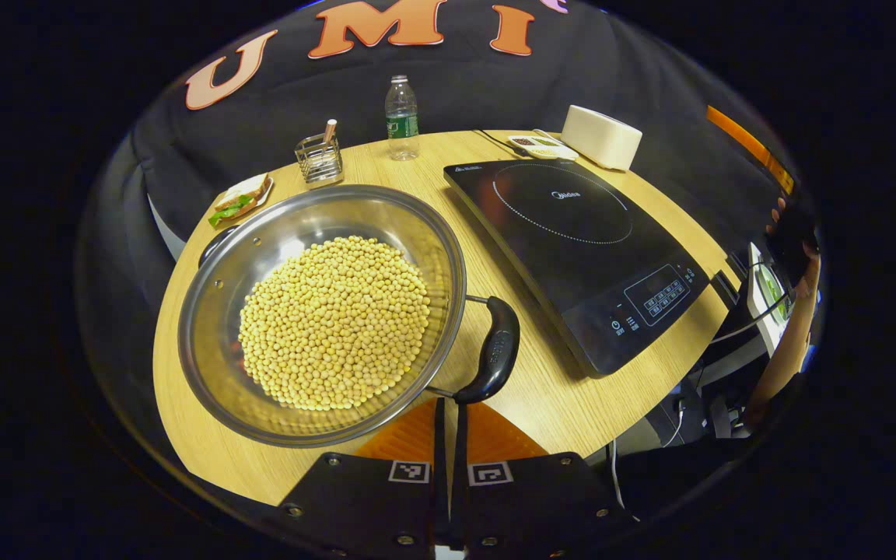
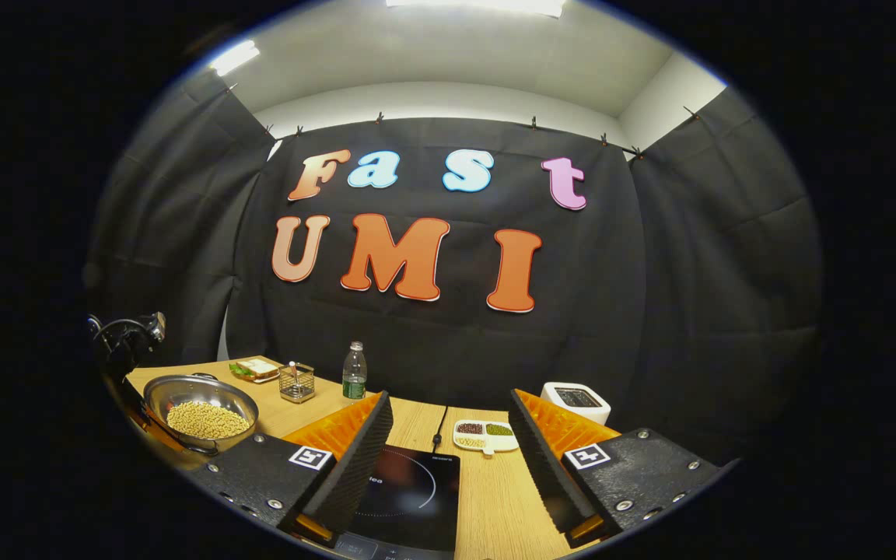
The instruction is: First push the handle of the pot to place it horizontally, then grasp the pot with both hands and set it on the induction cooktop.
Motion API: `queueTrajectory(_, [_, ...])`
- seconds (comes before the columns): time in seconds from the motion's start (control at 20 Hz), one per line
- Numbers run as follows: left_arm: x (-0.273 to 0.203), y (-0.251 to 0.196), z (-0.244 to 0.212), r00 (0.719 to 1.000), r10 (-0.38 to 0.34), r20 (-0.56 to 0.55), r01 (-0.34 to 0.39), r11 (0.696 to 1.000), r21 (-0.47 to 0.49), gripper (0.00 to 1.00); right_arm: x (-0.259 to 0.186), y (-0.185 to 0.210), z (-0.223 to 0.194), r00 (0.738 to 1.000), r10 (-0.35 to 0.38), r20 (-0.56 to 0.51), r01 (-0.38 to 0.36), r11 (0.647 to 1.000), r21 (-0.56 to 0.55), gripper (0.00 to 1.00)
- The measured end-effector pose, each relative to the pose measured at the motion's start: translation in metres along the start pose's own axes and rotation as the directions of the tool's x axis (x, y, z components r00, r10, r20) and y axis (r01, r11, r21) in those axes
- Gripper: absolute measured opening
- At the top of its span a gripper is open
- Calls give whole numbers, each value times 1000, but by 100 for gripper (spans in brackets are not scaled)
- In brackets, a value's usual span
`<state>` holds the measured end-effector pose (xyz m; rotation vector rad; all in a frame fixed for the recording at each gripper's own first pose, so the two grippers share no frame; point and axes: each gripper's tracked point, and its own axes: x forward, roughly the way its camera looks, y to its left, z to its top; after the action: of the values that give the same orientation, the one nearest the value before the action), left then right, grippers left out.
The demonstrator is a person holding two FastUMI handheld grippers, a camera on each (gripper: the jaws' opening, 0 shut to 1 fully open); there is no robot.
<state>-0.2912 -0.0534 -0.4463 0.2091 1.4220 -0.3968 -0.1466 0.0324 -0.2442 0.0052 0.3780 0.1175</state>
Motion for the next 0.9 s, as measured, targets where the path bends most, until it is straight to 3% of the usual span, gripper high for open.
queueTrajectory(0.9, [46,-27,68,998,-45,50,49,996,-72,2,1,-8,-28,997,-7,-72,8,1000,8,93])
